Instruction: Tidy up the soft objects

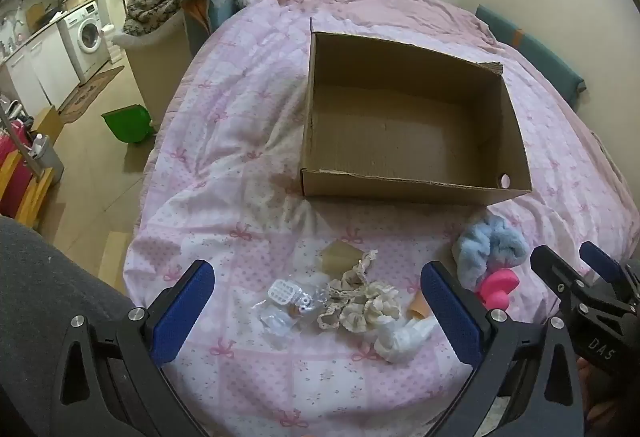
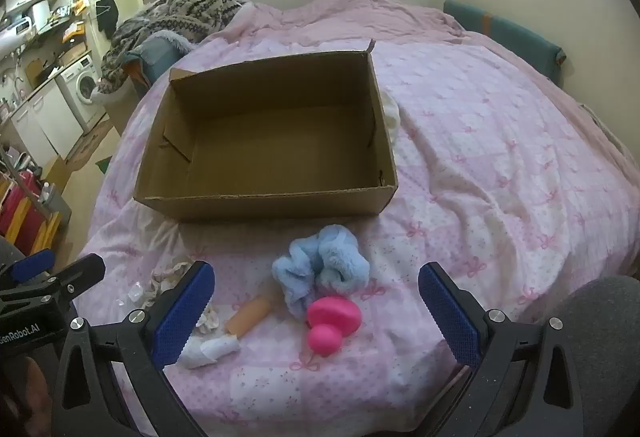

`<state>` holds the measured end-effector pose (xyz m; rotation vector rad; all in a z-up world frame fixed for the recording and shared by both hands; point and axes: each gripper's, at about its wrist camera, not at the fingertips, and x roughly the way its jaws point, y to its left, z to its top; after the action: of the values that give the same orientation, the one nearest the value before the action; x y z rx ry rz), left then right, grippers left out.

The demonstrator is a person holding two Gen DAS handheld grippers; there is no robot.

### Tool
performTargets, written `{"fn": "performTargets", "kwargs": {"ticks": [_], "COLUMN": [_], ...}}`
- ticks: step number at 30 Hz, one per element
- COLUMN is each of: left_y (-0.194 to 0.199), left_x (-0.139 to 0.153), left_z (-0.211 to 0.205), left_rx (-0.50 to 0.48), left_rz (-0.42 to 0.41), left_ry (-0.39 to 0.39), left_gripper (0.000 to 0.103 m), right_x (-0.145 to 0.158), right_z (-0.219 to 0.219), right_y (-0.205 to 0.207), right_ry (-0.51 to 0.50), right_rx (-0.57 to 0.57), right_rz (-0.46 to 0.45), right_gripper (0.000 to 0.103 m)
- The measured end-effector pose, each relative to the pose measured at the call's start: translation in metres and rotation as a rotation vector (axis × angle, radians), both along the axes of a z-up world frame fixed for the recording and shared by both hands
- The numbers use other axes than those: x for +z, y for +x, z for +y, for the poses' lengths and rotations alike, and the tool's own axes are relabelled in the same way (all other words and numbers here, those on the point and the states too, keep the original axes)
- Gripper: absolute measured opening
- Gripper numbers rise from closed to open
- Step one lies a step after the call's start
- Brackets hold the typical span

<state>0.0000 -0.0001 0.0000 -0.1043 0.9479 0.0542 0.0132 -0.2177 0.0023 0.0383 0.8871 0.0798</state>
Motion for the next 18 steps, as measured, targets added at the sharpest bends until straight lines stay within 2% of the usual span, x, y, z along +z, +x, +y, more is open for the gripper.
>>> {"fn": "performTargets", "kwargs": {"ticks": [18], "left_y": [0.0012], "left_x": [0.0014], "left_z": [-0.0019], "left_rx": [-0.002], "left_rz": [0.008], "left_ry": [0.013], "left_gripper": [0.103], "right_x": [-0.0035], "right_z": [-0.0031], "right_y": [0.0022], "right_ry": [0.023], "right_rx": [-0.015], "right_rz": [0.017], "right_gripper": [0.103]}}
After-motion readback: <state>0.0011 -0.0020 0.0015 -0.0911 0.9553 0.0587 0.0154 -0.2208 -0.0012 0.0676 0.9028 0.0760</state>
